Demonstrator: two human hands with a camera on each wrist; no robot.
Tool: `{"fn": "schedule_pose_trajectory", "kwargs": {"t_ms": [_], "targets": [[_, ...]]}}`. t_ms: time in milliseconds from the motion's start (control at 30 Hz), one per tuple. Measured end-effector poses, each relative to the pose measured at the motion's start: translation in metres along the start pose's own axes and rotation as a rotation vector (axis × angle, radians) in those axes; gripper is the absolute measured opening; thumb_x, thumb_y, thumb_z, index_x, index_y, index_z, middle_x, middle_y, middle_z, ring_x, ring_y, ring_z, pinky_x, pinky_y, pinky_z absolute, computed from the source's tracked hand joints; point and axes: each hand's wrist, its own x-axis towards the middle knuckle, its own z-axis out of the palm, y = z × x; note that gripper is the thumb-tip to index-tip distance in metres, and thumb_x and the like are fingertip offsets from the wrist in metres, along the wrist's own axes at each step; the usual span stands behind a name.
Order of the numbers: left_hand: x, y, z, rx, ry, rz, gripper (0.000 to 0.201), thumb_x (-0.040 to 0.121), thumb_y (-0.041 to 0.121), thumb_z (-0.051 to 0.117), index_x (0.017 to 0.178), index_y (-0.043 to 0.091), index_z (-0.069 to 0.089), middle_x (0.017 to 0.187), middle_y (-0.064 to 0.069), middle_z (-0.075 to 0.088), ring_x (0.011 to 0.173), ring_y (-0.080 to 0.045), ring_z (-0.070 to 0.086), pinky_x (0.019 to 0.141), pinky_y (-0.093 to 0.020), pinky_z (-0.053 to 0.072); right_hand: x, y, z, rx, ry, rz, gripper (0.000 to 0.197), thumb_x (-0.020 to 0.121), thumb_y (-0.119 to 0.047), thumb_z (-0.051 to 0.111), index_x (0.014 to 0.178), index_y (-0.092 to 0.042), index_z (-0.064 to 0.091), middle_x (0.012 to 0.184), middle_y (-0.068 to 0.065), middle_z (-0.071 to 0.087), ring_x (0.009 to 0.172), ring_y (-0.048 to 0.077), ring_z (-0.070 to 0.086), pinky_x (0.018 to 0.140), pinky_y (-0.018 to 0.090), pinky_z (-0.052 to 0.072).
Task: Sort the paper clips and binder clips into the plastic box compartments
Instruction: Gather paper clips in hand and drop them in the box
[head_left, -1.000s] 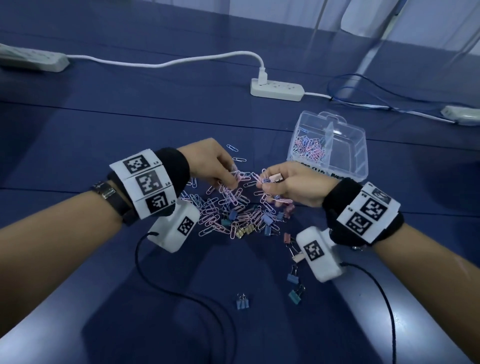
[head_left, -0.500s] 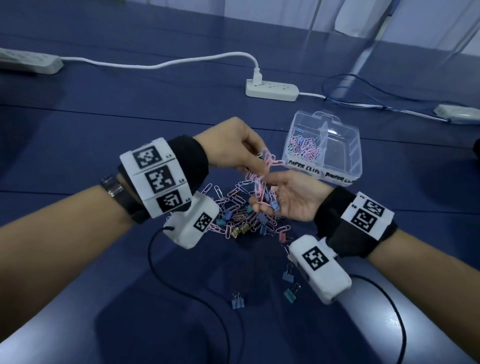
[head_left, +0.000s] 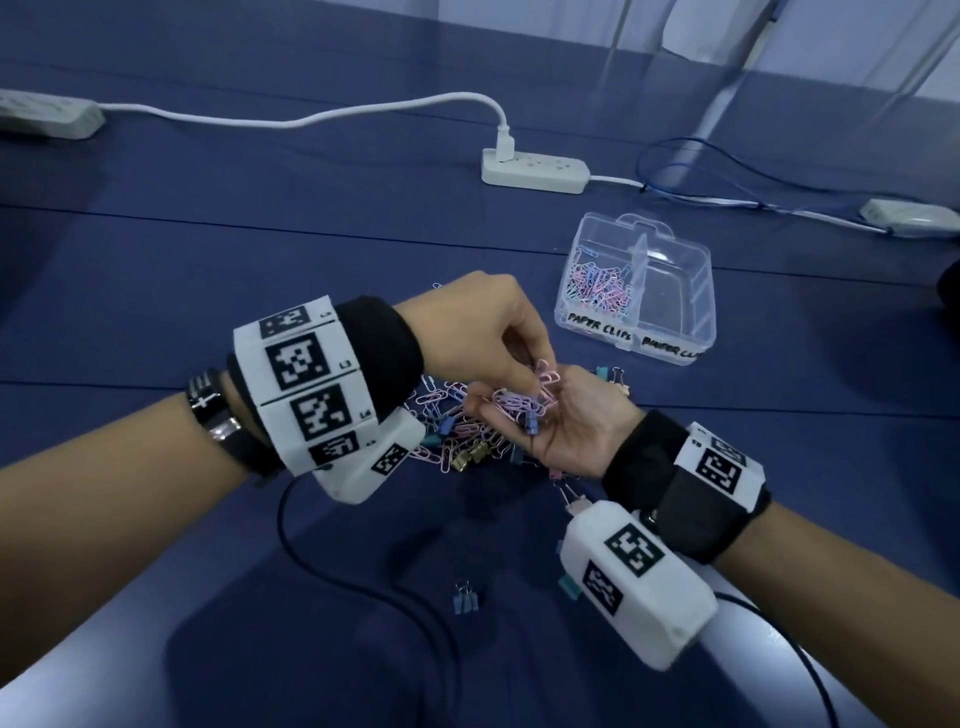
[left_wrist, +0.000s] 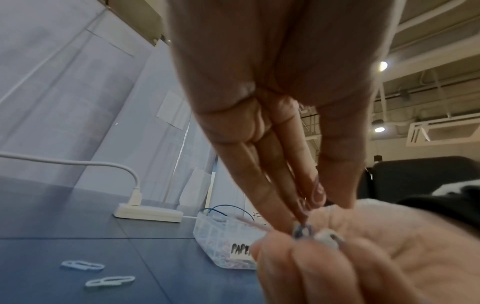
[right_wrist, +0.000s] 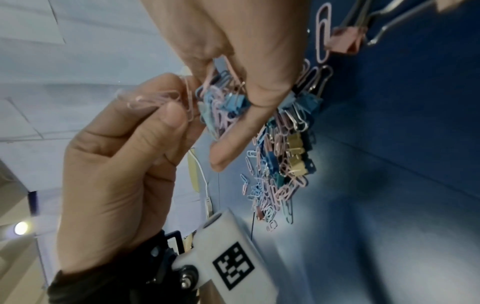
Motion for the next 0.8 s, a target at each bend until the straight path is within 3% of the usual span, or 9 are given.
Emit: {"fn": "schedule_pose_trajectory", "kwargs": {"t_ms": [200, 233, 333, 400, 500, 633, 733, 800], "targets": [[-0.008, -0.002, -0.002, -0.110, 0.000, 0.012, 0.014, 0.081, 0.017, 0.067, 0.093, 0.016, 0.075, 0.090, -0.003, 0.076, 0.084, -0.014, 0.068, 0.085, -0.030, 0.050, 0.001, 0.005, -0.001, 0.093, -0.027, -0.027, 0.042, 0.094, -0.012, 0.034, 0.072, 0.007, 0.064, 0.068, 0.022, 0.068, 0.059, 0.033, 0.069, 0.058, 0.036, 0.058], [-0.009, -0.003, 0.000, -0.098, 0.008, 0.020, 0.015, 0.081, 0.016, 0.067, 0.094, 0.017, 0.074, 0.090, -0.002, 0.076, 0.083, -0.012, 0.069, 0.084, -0.027, 0.050, 0.002, 0.005, -0.001, 0.090, -0.047, -0.022, 0.043, 0.093, -0.013, 0.034, 0.073, 0.006, 0.066, 0.071, 0.022, 0.069, 0.061, 0.032, 0.070, 0.059, 0.037, 0.058], [-0.009, -0.005, 0.004, -0.046, 0.043, 0.060, 0.020, 0.079, 0.011, 0.068, 0.097, 0.019, 0.073, 0.082, 0.011, 0.071, 0.069, 0.013, 0.060, 0.071, -0.004, 0.046, 0.006, 0.004, -0.001, 0.040, -0.093, -0.028, 0.049, 0.092, -0.014, 0.033, 0.067, 0.001, 0.073, 0.073, 0.018, 0.072, 0.064, 0.029, 0.071, 0.064, 0.036, 0.058], [-0.009, -0.005, 0.004, -0.027, 0.070, 0.083, 0.024, 0.079, 0.007, 0.067, 0.099, 0.020, 0.072, 0.080, 0.016, 0.066, 0.066, 0.021, 0.056, 0.073, 0.001, 0.044, 0.008, 0.003, -0.001, 0.017, -0.099, -0.064, 0.051, 0.092, -0.015, 0.033, 0.063, -0.003, 0.074, 0.073, 0.014, 0.072, 0.065, 0.025, 0.071, 0.065, 0.035, 0.059], [-0.010, -0.005, 0.003, -0.015, 0.110, 0.111, 0.027, 0.081, 0.004, 0.063, 0.100, 0.022, 0.068, 0.088, 0.014, 0.068, 0.081, 0.014, 0.059, 0.080, -0.008, 0.048, 0.009, 0.001, 0.000, 0.049, -0.126, -0.129, 0.048, 0.092, -0.019, 0.034, 0.067, -0.009, 0.074, 0.076, 0.007, 0.074, 0.069, 0.019, 0.071, 0.068, 0.036, 0.058], [-0.017, -0.007, 0.003, 0.122, 0.201, 0.149, 0.021, 0.078, 0.018, 0.068, 0.097, 0.025, 0.065, 0.084, 0.021, 0.050, 0.083, 0.009, 0.046, 0.075, -0.003, 0.039, 0.010, -0.004, 0.002, 0.069, -0.178, -0.110, 0.055, 0.093, -0.021, 0.030, 0.064, -0.005, 0.074, 0.073, 0.011, 0.073, 0.065, 0.019, 0.071, 0.060, 0.029, 0.058], [-0.023, -0.007, 0.005, 0.275, 0.161, 0.124, 0.033, 0.070, 0.039, 0.073, 0.099, 0.027, 0.063, 0.089, 0.011, 0.046, 0.090, -0.008, 0.040, 0.078, -0.017, 0.041, 0.012, -0.007, 0.001, 0.099, -0.192, -0.104, 0.060, 0.094, -0.019, 0.026, 0.060, 0.000, 0.071, 0.069, 0.014, 0.071, 0.063, 0.023, 0.070, 0.059, 0.033, 0.058], [-0.024, -0.006, 0.008, 0.363, 0.127, 0.086, 0.039, 0.071, 0.042, 0.071, 0.106, 0.028, 0.064, 0.099, 0.006, 0.050, 0.098, -0.014, 0.042, 0.084, -0.030, 0.044, 0.011, -0.006, 0.003, 0.104, -0.207, -0.100, 0.054, 0.096, -0.021, 0.027, 0.070, 0.000, 0.070, 0.070, 0.016, 0.070, 0.064, 0.025, 0.070, 0.063, 0.035, 0.059]]}}
